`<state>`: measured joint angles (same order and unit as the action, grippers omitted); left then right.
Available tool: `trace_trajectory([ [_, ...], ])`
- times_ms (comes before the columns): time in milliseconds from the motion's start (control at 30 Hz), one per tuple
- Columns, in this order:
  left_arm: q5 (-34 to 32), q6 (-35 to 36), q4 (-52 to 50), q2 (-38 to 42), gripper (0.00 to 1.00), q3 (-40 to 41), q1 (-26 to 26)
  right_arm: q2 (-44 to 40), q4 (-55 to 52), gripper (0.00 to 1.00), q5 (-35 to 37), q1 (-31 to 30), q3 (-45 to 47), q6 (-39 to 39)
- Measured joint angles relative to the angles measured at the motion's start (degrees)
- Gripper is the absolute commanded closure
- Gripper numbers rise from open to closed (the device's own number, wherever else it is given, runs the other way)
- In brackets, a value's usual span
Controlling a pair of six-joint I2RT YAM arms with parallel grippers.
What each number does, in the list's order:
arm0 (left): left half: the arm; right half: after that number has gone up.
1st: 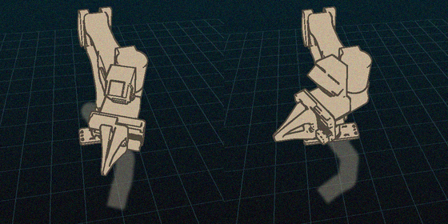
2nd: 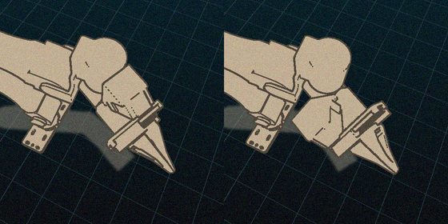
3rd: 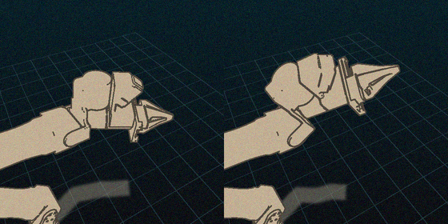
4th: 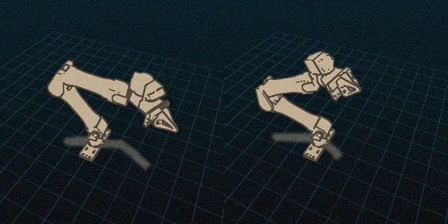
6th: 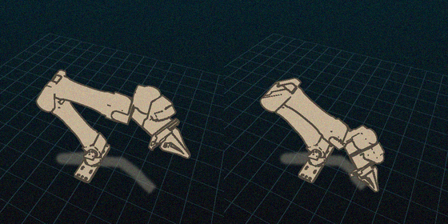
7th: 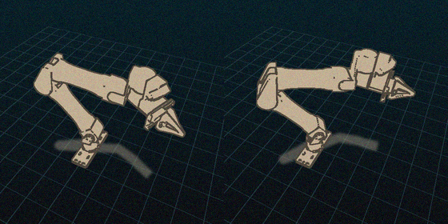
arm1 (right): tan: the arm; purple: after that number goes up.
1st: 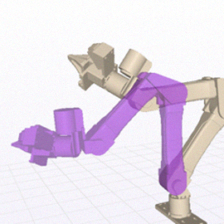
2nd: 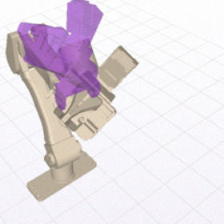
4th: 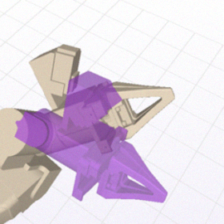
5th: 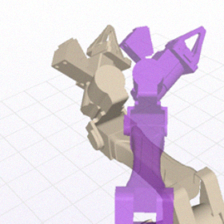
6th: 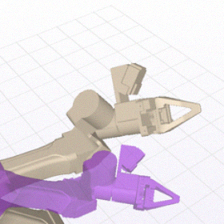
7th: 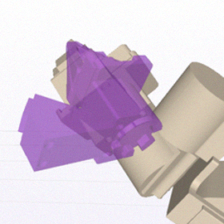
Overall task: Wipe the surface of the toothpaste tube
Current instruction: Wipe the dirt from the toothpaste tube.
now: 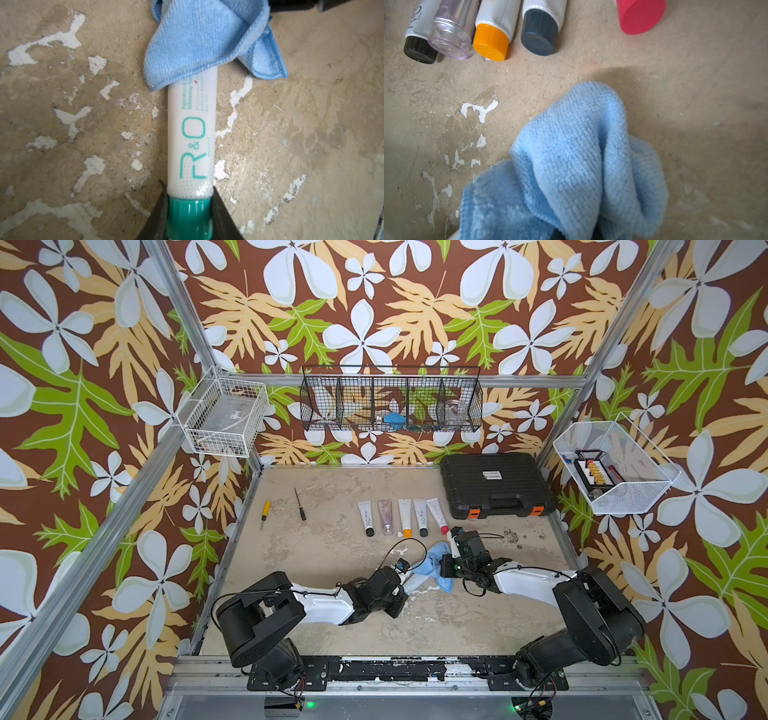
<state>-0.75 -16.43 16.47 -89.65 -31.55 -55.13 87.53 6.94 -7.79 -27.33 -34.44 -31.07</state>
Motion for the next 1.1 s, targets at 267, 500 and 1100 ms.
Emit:
trace_trajectory([
  [267,0.07,0.02,0.0,-0.39,0.92,-0.33,0.0,0.02,3.06,1.0,1.36,-2.62,1.38,-0.72],
  [500,-0.07,0.2,0.0,-0.46,0.92,-0.37,0.0,-1.03,9.9,1.0,2.05,-8.98,4.5,-4.87],
  [1100,-0.5,0.2,-0.15,-0.46,0.93,-0.55,0.0,-2.03,17.33,1.0,-2.91,-20.24,5.64,-16.68],
])
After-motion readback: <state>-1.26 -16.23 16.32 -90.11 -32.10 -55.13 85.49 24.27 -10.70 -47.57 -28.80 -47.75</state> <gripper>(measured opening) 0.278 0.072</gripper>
